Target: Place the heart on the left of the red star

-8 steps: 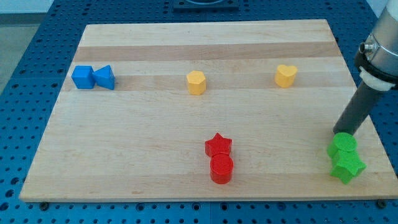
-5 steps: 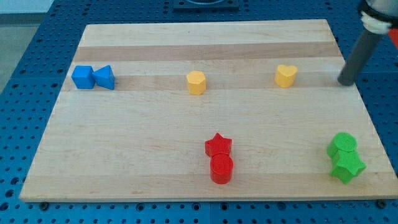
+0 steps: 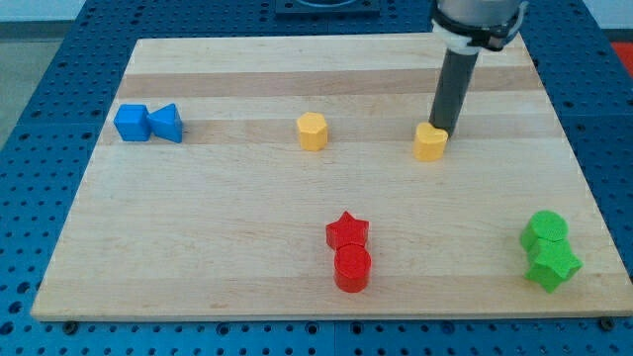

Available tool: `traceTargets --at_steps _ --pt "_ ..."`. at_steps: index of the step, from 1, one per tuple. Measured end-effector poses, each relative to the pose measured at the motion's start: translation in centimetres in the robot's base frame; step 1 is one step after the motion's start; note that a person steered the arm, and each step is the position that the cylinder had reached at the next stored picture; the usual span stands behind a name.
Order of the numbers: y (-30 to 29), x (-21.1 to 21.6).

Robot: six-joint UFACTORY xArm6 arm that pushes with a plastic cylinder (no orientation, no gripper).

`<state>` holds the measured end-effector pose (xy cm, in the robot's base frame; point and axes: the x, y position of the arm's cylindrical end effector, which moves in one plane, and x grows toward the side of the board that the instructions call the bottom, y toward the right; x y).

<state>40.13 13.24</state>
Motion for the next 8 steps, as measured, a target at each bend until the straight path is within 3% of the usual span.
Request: traceTargets --at_steps 4,8 --pt "-1.2 5.7" --pt "-16.4 8.1"
